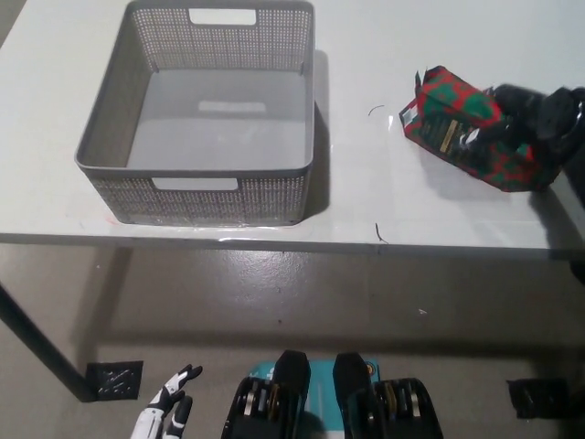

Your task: Use the right hand to pick up a bag of coffee beans on the right hand side and place it into a container on the left hand side

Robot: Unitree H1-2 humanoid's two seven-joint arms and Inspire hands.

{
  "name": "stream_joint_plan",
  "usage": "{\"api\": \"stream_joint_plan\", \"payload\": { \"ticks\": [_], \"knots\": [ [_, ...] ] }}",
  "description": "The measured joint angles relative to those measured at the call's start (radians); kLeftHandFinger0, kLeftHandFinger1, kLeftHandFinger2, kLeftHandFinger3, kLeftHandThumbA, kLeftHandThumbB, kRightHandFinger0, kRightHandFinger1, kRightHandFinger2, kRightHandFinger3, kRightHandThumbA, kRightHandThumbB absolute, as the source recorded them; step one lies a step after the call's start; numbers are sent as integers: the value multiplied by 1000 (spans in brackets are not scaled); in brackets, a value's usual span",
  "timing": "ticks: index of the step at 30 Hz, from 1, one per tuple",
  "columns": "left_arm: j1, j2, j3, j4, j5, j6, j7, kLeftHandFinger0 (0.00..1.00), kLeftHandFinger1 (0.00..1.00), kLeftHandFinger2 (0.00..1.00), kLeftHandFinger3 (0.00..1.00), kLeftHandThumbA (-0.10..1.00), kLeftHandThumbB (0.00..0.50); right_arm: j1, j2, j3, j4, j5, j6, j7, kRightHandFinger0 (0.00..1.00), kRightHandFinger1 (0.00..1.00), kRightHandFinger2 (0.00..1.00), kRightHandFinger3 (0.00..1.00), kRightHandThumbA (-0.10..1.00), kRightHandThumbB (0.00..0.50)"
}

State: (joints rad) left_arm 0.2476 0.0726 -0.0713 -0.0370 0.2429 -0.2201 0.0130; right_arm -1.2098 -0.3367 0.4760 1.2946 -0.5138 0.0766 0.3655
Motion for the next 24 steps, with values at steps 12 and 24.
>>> {"api": "stream_joint_plan", "payload": {
  "ticks": [12,24],
  "knots": [
    [-26,5,10,-3,-6,0,-1,1000,1000,1000,1000,1000,240,22,32,-2,46,-4,-44,-64,1000,1000,1000,1000,415,461],
    [-32,5,10,1,-6,2,-1,1000,1000,1000,1000,1000,215,82,40,-51,41,-2,-156,-347,168,681,977,1000,-100,121]
  ]
}}
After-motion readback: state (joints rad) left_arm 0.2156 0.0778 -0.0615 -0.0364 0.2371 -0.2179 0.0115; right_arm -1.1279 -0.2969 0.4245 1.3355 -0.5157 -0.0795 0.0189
